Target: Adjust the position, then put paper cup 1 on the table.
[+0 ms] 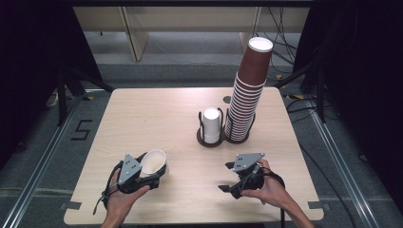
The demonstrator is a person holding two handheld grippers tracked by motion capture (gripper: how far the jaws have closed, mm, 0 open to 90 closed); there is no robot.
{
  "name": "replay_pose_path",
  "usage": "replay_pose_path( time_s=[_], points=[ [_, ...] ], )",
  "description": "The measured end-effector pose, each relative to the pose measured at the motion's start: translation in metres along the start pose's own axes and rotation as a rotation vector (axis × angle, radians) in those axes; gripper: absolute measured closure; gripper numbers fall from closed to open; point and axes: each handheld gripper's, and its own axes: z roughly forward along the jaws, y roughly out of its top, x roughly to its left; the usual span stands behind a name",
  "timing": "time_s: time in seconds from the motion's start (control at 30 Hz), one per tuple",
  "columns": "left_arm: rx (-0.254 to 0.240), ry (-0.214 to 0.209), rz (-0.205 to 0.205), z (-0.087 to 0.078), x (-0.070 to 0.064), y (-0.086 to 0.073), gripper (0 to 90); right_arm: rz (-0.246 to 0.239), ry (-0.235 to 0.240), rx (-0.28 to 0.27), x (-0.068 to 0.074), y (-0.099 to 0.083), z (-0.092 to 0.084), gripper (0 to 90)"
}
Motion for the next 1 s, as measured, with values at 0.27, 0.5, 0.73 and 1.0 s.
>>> replay_pose_path(
  time_s=[0.27,0.5,0.73,1.0],
  points=[
    [0.010,0.025,-0.001,0.001,0.005,0.000,24.0,0.004,-0.001,0.017,0.000,-0.008,-0.003,19.1],
    [0.012,0.044,-0.017,0.002,0.009,0.000,23.9,0.007,-0.005,0.023,0.001,-0.013,-0.004,19.1],
    [0.007,0.069,-0.027,0.004,0.017,0.002,23.9,0.014,-0.016,0.033,0.002,-0.016,-0.007,18.5],
    [0.012,0.091,-0.056,0.015,0.032,0.005,23.6,0.005,-0.029,0.044,0.004,-0.019,-0.009,18.2]
  ],
)
